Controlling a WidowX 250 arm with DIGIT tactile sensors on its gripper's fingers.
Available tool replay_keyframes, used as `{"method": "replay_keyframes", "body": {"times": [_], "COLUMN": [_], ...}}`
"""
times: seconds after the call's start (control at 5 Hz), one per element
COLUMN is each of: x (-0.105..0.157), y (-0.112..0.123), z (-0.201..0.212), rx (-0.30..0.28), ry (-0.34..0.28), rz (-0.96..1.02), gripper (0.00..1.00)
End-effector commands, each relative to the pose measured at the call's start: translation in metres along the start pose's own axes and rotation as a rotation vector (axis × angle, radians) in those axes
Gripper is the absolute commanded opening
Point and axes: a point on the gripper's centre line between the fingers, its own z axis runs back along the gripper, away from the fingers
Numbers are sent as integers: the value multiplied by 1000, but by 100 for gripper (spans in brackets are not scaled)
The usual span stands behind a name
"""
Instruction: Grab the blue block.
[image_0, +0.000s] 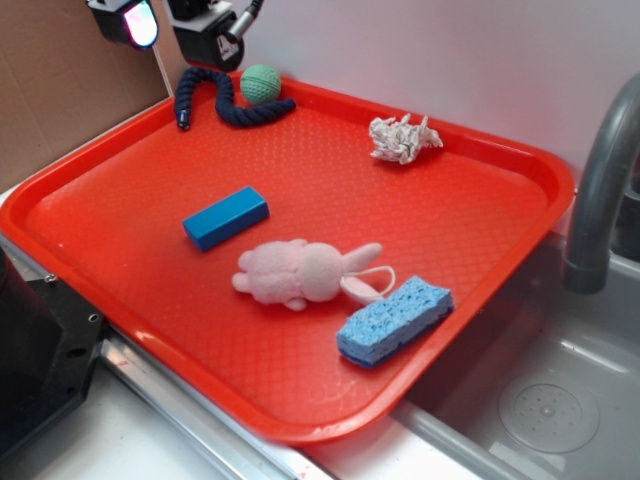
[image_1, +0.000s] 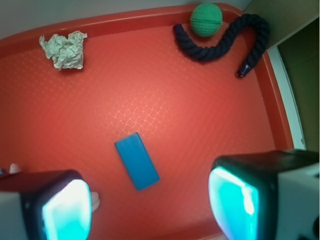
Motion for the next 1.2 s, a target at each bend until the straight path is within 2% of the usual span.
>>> {"method": "replay_keyframes", "body": {"times": [0.0, 0.2, 0.4, 0.6, 0.8, 1.0], "x": [0, 12, 19, 24, -22, -32], "y": [0, -14, -30, -38, -19, -6], "z": [0, -49, -92, -112, -103, -90], "rx": [0, 123, 140, 89, 9, -108], "ry": [0, -2, 31, 62, 110, 68], "rz": [0, -211, -262, -294, -245, -247], "gripper": [100, 100, 100, 100, 100, 100]}}
